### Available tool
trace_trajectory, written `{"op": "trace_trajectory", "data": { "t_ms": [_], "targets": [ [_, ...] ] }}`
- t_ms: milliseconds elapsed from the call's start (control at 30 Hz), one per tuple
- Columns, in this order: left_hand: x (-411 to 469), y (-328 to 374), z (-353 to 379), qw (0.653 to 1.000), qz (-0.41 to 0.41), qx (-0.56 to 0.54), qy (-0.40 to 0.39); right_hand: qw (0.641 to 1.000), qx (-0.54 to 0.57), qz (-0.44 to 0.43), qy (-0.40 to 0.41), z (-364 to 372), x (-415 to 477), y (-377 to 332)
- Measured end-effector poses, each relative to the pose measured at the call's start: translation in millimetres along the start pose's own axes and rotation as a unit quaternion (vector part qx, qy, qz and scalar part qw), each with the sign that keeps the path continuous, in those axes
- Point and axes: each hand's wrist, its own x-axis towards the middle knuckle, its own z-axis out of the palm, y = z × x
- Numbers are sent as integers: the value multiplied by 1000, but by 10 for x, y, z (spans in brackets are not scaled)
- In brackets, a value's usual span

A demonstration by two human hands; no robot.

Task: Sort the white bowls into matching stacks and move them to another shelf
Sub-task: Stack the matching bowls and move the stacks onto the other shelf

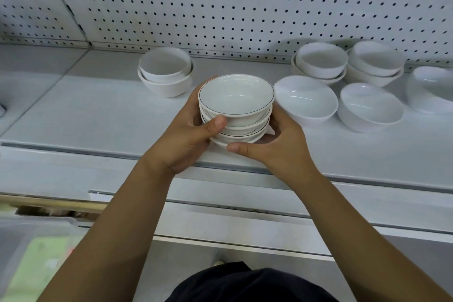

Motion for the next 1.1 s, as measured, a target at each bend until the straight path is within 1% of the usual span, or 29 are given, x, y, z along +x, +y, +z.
{"op": "trace_trajectory", "data": {
  "t_ms": [200,333,433,633,800,1100],
  "targets": [
    [-199,118,490,998,-11,-57,29,998,56,0,11,-323,-378,-98],
    [-278,184,1012,998,-17,-55,-5,997,79,6,22,-790,-739,-156],
    [-336,203,1481,998,-22,-61,-27,997,67,5,46,-1237,-1080,-225],
    [-394,248,2563,993,-18,-52,-101,993,33,10,113,-2189,-1942,-288],
    [-442,225,3597,983,-23,-56,-175,983,21,0,182,-2995,-2753,-396],
    [-475,118,5420,947,-35,-79,-309,949,-15,-5,314,-4178,-4042,-488]
  ]
}}
